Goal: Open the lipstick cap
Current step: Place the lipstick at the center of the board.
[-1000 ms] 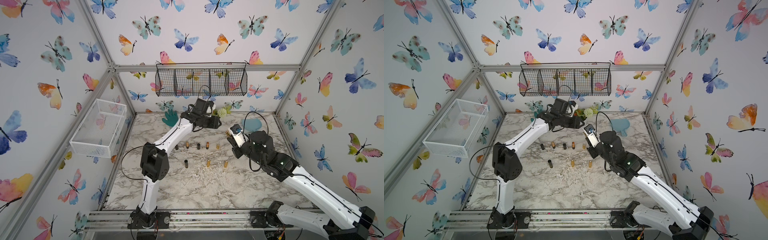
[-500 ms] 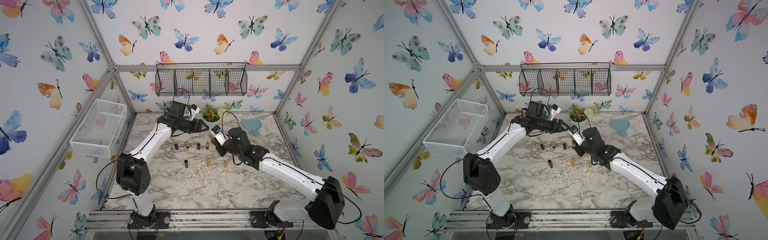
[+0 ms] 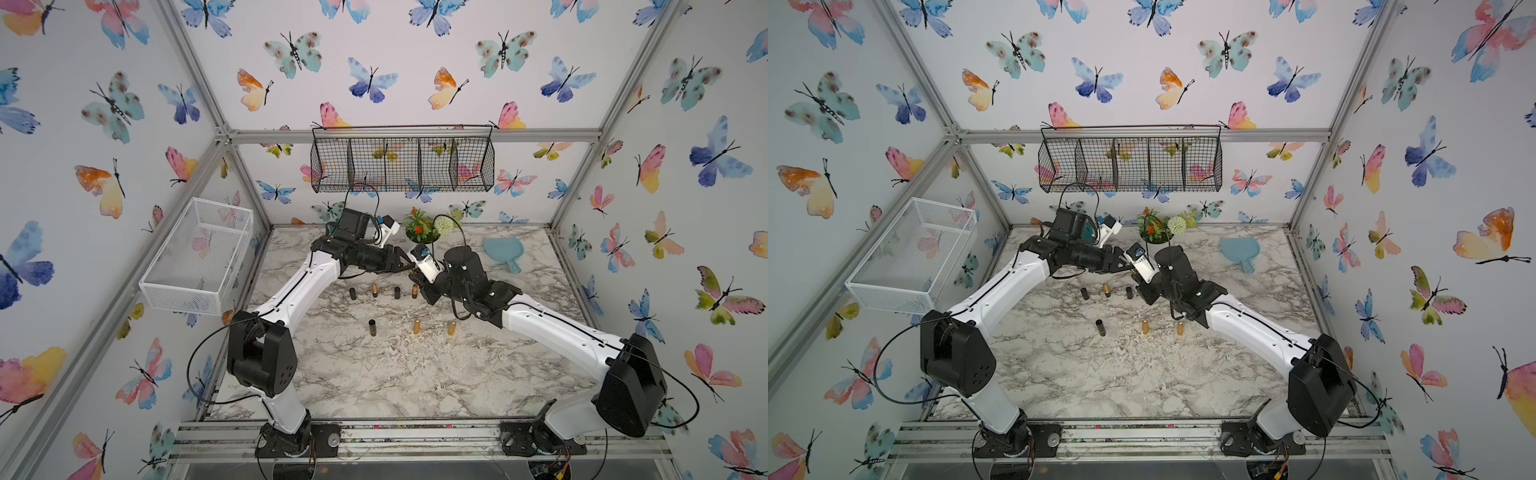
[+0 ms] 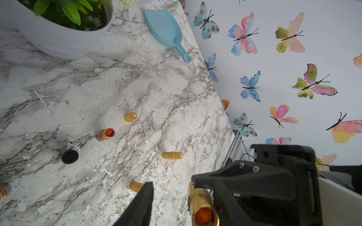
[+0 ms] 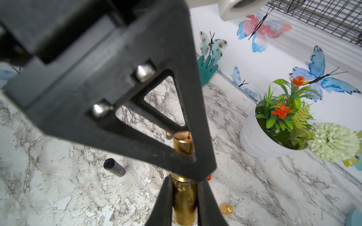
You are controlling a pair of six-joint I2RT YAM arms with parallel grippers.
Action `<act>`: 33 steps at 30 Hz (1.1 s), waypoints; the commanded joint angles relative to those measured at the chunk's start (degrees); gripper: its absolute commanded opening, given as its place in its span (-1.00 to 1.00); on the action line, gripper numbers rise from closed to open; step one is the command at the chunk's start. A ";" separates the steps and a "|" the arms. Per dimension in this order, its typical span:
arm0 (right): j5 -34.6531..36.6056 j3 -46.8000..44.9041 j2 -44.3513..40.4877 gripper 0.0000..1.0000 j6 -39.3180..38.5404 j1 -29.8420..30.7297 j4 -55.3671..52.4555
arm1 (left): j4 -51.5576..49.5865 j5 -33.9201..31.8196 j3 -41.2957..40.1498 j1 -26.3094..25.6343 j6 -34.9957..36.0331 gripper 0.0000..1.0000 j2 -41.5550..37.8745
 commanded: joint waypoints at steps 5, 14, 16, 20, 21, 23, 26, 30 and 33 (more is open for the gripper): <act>-1.61 1.73 1.69 -0.86 -0.34 0.07 1.29 | -0.51 2.88 0.74 0.15 0.93 -0.45 -0.20; -0.35 2.49 2.70 -0.85 0.10 0.11 0.86 | -1.95 3.08 0.75 0.12 2.03 -0.70 -0.33; 0.28 2.67 2.62 -0.78 0.10 0.07 0.67 | -2.01 3.02 0.66 0.06 1.99 -0.77 -0.35; 1.74 2.46 2.18 -0.38 0.58 0.07 0.98 | -2.01 2.46 1.14 0.08 1.45 -0.85 -0.17; 2.14 2.31 2.18 -0.26 0.63 0.07 1.19 | -2.01 2.17 1.36 0.09 1.29 -0.86 -0.04; 2.71 2.21 2.24 -0.07 0.71 0.07 1.41 | -2.01 1.85 2.21 0.08 0.89 -0.87 0.24; 3.14 2.34 2.13 0.06 0.89 0.07 1.01 | -1.99 0.47 3.82 0.14 0.46 -0.88 0.76; 4.67 1.83 0.08 0.08 0.89 0.07 -0.01 | -2.01 -6.71 5.98 -0.04 0.16 -0.88 2.00; 7.17 1.53 -2.30 0.08 -0.16 0.10 -2.19 | -2.00 -14.83 7.93 -1.49 0.60 -0.88 4.17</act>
